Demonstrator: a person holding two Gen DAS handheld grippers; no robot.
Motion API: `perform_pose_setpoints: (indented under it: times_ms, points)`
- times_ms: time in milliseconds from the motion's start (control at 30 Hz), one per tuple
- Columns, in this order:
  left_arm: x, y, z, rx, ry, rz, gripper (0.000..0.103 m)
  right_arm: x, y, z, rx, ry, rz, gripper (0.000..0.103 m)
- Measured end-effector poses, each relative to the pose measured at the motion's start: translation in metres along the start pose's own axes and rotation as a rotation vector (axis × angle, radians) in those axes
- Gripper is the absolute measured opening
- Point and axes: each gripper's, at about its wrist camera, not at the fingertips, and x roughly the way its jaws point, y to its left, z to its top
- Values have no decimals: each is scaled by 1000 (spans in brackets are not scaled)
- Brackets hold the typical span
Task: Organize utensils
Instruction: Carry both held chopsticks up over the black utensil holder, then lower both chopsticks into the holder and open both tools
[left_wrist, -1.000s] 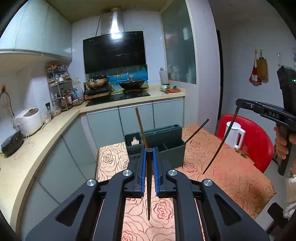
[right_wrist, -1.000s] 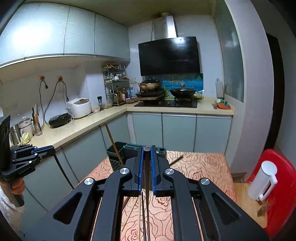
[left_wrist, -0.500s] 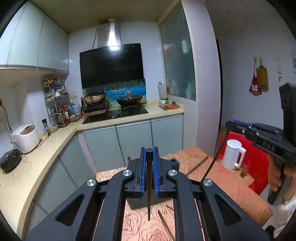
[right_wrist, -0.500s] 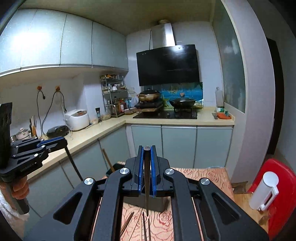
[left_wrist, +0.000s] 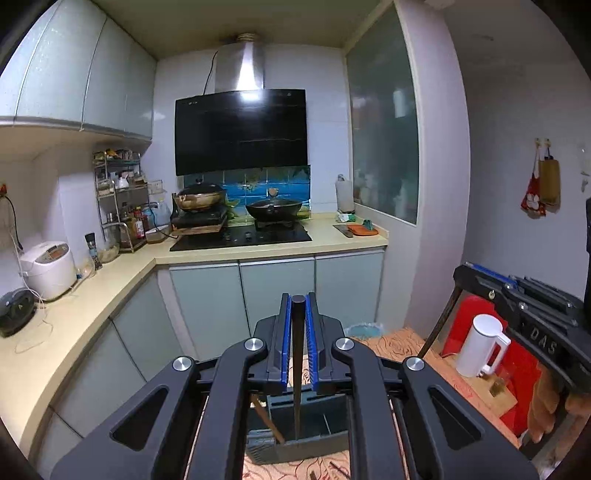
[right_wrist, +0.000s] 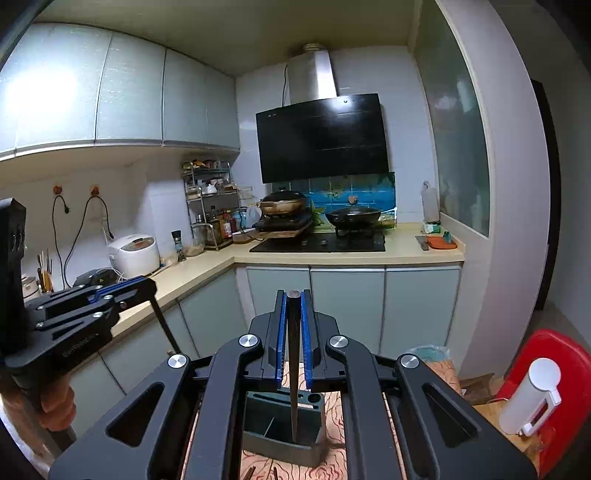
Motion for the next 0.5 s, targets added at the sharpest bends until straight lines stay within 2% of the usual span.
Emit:
perform_pose_setpoints:
  times_ms: [333,500]
  points:
    - [53,5,-33,-3,69,9,7,39,-4,-30,-1,71,-5,8]
    - [63,16,-53,-25,108,16,7,51,-10,-46,9,113,-17,8]
